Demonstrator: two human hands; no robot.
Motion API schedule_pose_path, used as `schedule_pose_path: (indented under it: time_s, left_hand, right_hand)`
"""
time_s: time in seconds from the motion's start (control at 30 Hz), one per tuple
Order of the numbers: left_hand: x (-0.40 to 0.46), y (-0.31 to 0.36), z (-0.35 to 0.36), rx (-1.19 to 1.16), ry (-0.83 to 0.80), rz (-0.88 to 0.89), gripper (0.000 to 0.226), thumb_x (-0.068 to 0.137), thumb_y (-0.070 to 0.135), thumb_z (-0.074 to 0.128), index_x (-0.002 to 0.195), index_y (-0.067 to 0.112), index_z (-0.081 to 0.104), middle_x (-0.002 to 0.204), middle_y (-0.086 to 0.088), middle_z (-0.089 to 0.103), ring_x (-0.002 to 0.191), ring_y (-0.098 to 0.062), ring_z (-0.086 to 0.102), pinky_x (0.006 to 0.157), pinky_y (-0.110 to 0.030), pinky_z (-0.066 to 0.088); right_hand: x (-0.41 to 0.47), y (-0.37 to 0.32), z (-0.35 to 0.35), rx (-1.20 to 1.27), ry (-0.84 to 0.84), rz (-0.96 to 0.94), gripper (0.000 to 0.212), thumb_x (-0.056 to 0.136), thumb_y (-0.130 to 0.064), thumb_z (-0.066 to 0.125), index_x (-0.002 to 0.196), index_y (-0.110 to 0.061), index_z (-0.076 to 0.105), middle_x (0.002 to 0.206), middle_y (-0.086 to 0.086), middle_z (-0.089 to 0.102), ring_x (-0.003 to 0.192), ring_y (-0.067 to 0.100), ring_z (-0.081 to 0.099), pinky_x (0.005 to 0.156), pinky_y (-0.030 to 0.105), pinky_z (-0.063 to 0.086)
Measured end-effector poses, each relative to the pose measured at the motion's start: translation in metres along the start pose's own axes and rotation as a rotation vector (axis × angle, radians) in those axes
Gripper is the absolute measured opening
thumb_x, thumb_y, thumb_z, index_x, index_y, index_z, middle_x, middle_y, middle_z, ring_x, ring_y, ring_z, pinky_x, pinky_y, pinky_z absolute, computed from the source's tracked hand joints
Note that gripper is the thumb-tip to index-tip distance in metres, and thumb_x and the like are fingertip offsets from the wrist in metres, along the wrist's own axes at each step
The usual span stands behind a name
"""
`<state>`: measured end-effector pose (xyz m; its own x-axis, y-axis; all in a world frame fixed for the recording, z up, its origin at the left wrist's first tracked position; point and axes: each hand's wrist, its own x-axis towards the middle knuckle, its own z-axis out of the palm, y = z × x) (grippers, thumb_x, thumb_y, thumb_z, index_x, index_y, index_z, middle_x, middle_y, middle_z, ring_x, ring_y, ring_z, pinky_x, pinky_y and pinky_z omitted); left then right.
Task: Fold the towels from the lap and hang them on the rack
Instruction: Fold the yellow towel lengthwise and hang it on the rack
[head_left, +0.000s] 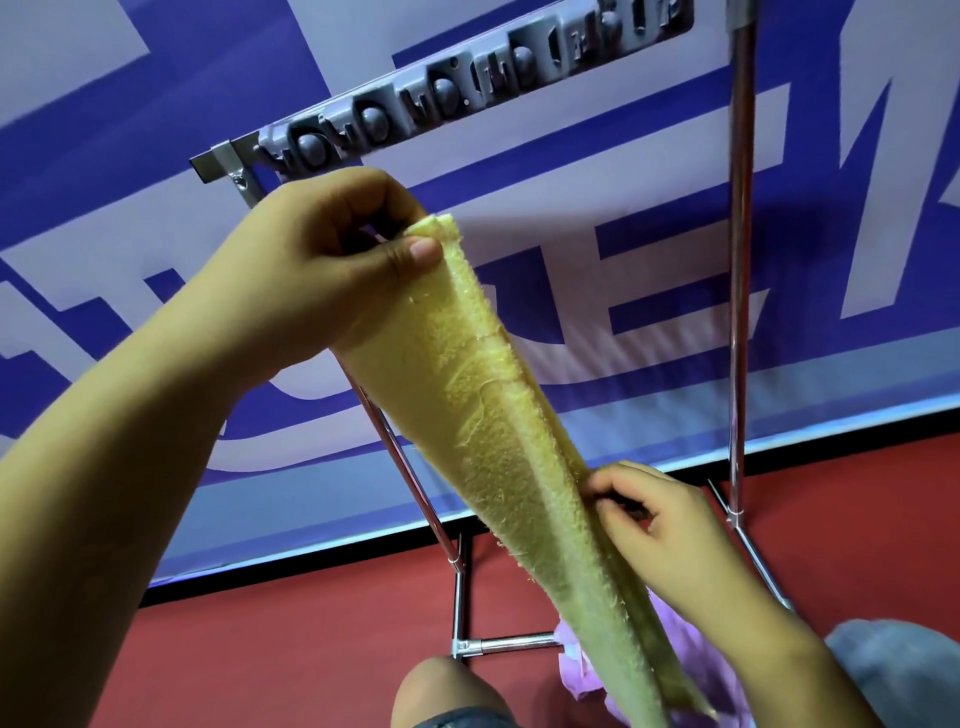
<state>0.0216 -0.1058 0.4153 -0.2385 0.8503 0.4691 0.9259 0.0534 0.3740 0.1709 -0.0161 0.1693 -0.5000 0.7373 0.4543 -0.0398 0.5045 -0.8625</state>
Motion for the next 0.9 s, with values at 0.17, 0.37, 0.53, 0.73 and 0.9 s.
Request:
schedule_pose_path:
  time_s: [0.17, 0.37, 0.53, 0.73, 0.9]
  left_hand:
    - [0.001, 0.000, 0.000, 0.013, 0.024, 0.009, 0.006, 0.088, 0.029, 0.063, 0.092, 0.026, 0.064, 0.089, 0.005, 0.065, 0.080, -0.011, 0.062, 0.069, -0.032, 0.052]
    - [0.001, -0.006, -0.003, 0.022, 0.007, 0.029, 0.003, 0.086, 0.032, 0.065, 0.086, 0.032, 0.062, 0.084, 0.008, 0.064, 0.074, -0.006, 0.059, 0.066, -0.029, 0.050]
    - [0.001, -0.011, -0.006, 0.008, -0.001, 0.034, 0.010, 0.084, 0.038, 0.067, 0.088, 0.031, 0.063, 0.087, 0.007, 0.065, 0.079, -0.013, 0.061, 0.071, -0.037, 0.052]
    - [0.002, -0.016, -0.007, 0.029, -0.008, 0.060, 0.008, 0.084, 0.042, 0.062, 0.087, 0.035, 0.061, 0.085, 0.011, 0.066, 0.068, 0.004, 0.057, 0.064, -0.028, 0.049]
    - [0.003, -0.019, -0.009, 0.010, -0.039, 0.055, 0.016, 0.078, 0.050, 0.066, 0.084, 0.036, 0.061, 0.085, 0.014, 0.065, 0.068, 0.002, 0.059, 0.064, -0.032, 0.051]
  right_hand:
    - [-0.003, -0.006, 0.003, 0.212, -0.072, 0.040, 0.010, 0.071, -0.035, 0.065, 0.080, -0.030, 0.067, 0.088, -0.016, 0.065, 0.081, 0.003, 0.063, 0.072, 0.014, 0.049]
    - [0.000, -0.003, 0.005, 0.171, 0.058, 0.045, 0.018, 0.066, -0.044, 0.066, 0.076, -0.030, 0.063, 0.074, -0.011, 0.063, 0.066, 0.002, 0.058, 0.064, 0.014, 0.045]
    - [-0.001, -0.004, 0.001, 0.226, 0.073, 0.065, 0.022, 0.066, -0.046, 0.060, 0.075, -0.025, 0.060, 0.073, 0.002, 0.063, 0.065, 0.008, 0.056, 0.067, 0.024, 0.046]
    - [-0.001, -0.001, 0.001, 0.267, 0.052, 0.099, 0.020, 0.072, -0.041, 0.058, 0.073, -0.022, 0.050, 0.056, -0.006, 0.049, 0.053, 0.004, 0.039, 0.052, 0.018, 0.033]
    - [0.000, -0.001, 0.004, 0.337, 0.028, 0.106, 0.016, 0.074, -0.029, 0.062, 0.071, -0.033, 0.047, 0.076, 0.013, 0.056, 0.067, 0.020, 0.048, 0.066, 0.032, 0.040]
